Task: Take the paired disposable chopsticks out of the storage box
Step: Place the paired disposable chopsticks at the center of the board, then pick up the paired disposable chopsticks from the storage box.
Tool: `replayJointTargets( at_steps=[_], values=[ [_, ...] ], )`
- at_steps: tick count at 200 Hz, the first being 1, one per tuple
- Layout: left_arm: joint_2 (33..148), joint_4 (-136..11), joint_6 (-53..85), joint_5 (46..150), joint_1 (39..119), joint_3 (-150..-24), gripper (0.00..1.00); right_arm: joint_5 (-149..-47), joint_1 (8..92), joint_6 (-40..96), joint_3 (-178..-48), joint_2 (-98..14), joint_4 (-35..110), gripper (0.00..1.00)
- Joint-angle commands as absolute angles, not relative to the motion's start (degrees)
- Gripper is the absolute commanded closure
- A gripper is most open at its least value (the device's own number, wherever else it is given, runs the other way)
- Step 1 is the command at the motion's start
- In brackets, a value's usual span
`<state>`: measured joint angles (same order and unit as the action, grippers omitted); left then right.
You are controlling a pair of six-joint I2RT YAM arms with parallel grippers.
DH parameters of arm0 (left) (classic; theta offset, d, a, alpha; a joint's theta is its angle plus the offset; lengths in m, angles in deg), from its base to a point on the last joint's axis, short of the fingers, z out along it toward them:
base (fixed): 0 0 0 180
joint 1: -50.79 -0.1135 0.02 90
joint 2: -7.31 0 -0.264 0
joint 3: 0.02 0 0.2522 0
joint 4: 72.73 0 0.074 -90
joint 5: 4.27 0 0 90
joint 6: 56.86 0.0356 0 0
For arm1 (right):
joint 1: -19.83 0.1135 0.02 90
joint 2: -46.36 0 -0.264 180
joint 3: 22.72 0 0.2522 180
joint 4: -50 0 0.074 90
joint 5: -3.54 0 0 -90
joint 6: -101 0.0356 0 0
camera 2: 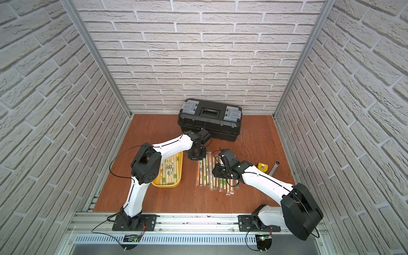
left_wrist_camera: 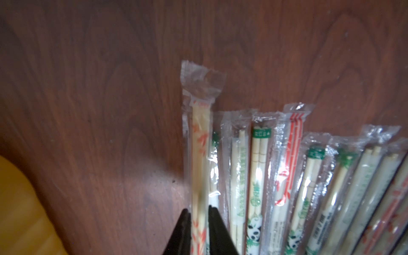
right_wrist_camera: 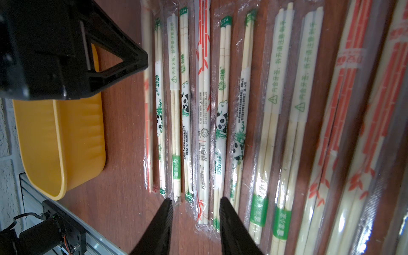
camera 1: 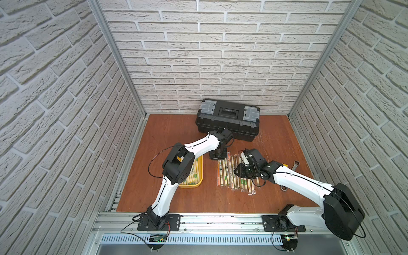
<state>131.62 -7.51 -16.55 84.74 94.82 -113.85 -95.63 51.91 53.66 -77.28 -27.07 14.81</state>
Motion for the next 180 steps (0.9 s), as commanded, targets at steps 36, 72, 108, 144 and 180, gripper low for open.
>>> replayJointTargets(
  at_steps=[36, 72, 108, 144, 180],
  values=[
    [131.0, -6.2, -15.8, 84.8, 95.0, -113.2, 0.62, -95.8, 51.5, 53.4, -76.8, -25.1, 15.3, 0.63],
    [127.5, -6.6, -14.6, 83.9, 94.9, -113.1, 0.56, -95.6, 51.5, 53.9, -76.9, -24.4, 14.7, 0.63],
    [121.4, -6.9, -12.8, 81.0, 93.5, -110.5, 0.53, -95.7, 51.6, 54.1, -78.0, -24.0, 13.8, 0.63],
    [114.1, -8.7, -11.4, 79.9, 89.2, -103.9, 0.51, -96.3, 51.6, 54.4, -79.8, -25.1, 13.7, 0.63],
    [107.3, -11.7, -10.6, 80.5, 83.6, -95.3, 0.51, -97.4, 51.8, 54.9, -81.9, -27.8, 14.4, 0.63]
  ],
)
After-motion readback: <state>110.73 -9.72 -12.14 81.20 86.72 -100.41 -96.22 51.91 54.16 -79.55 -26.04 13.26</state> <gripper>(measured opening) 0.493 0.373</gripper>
